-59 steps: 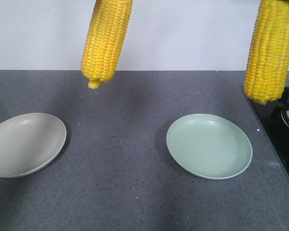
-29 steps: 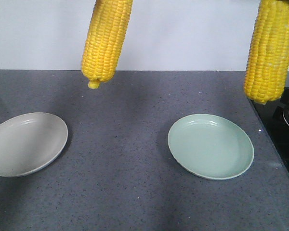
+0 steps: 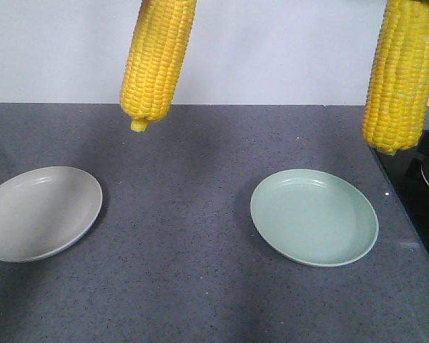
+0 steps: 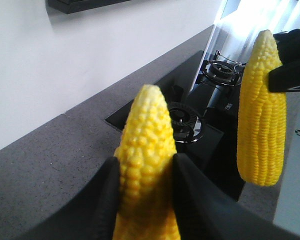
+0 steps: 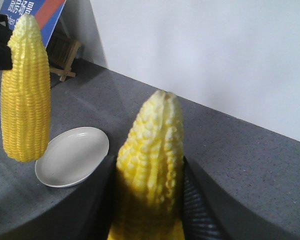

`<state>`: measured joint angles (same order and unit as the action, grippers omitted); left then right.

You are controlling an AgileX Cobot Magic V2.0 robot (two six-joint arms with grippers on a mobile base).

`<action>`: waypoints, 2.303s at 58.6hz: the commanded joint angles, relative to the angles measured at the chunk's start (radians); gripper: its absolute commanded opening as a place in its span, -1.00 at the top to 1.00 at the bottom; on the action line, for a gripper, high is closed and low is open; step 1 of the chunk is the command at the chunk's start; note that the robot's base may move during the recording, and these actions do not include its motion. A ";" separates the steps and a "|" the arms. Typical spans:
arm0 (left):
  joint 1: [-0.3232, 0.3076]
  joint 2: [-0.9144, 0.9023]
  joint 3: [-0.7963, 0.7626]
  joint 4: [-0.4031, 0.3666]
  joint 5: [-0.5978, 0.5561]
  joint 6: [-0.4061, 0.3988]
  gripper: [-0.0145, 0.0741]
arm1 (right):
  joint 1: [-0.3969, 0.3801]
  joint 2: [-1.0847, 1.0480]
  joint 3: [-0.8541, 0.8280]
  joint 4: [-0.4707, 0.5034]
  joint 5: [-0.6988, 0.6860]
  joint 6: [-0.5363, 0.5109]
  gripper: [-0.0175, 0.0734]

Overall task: Distribute corn equally
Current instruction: 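Approach and align the base in front of the two empty plates, then lower the left cob onto the cream plate, right cob onto green plate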

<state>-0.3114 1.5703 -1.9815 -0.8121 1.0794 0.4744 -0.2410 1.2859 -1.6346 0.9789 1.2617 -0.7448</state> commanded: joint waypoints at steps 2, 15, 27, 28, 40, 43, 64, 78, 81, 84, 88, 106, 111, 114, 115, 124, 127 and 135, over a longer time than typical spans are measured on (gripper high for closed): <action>-0.001 -0.037 -0.027 -0.050 -0.053 -0.005 0.69 | -0.008 -0.023 -0.031 0.057 -0.020 -0.009 0.63; -0.001 -0.037 -0.027 -0.050 -0.053 -0.005 0.69 | -0.008 -0.023 -0.031 0.057 -0.020 -0.009 0.63; -0.001 -0.037 -0.027 -0.050 -0.053 -0.005 0.69 | -0.008 -0.023 -0.031 0.057 -0.020 -0.009 0.63; -0.001 -0.037 -0.027 -0.050 -0.053 -0.005 0.69 | -0.008 -0.023 -0.031 0.057 -0.020 -0.009 0.63; -0.001 -0.037 -0.027 -0.050 -0.053 -0.005 0.69 | -0.008 -0.023 -0.031 0.057 -0.020 -0.009 0.63; -0.001 -0.037 -0.027 -0.050 -0.053 -0.005 0.69 | -0.008 -0.023 -0.031 0.057 -0.020 -0.009 0.63; -0.001 -0.037 -0.027 -0.050 -0.053 -0.005 0.69 | -0.008 -0.023 -0.031 0.058 -0.017 -0.008 0.63; -0.001 -0.037 -0.027 -0.050 -0.033 -0.005 0.69 | -0.008 -0.023 -0.031 0.058 0.002 -0.008 0.63; -0.001 -0.037 -0.027 -0.050 -0.027 -0.005 0.69 | -0.008 -0.023 -0.031 0.058 0.009 -0.008 0.63; -0.001 -0.037 -0.027 -0.050 -0.020 -0.005 0.69 | -0.008 -0.023 -0.031 0.058 0.009 -0.004 0.63; -0.001 -0.037 -0.027 -0.042 -0.018 -0.013 0.69 | -0.008 -0.023 -0.031 0.057 0.013 0.006 0.63; -0.001 -0.023 -0.027 0.464 0.073 -0.229 0.69 | -0.005 0.041 -0.031 -0.014 0.013 0.103 0.63; -0.001 -0.008 -0.026 0.626 0.104 -0.289 0.69 | 0.026 0.089 -0.031 -0.018 0.013 0.104 0.63; -0.001 -0.002 -0.017 0.686 0.111 -0.316 0.69 | 0.057 0.121 -0.031 -0.033 0.013 0.104 0.63; -0.001 0.001 -0.009 0.706 0.110 -0.320 0.69 | 0.073 0.130 -0.031 -0.041 0.013 0.104 0.63; -0.001 0.011 0.093 0.771 0.090 -0.327 0.69 | 0.195 0.251 -0.031 -0.194 0.009 0.119 0.63; -0.001 0.011 0.143 0.772 0.066 -0.327 0.69 | 0.227 0.298 -0.031 -0.254 -0.006 0.128 0.63; -0.001 0.011 0.268 0.790 -0.005 -0.339 0.69 | 0.288 0.399 -0.031 -0.369 -0.031 0.168 0.62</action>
<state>-0.3114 1.6138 -1.7600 -0.0330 1.1773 0.1564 0.0151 1.6649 -1.6392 0.6463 1.2528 -0.6007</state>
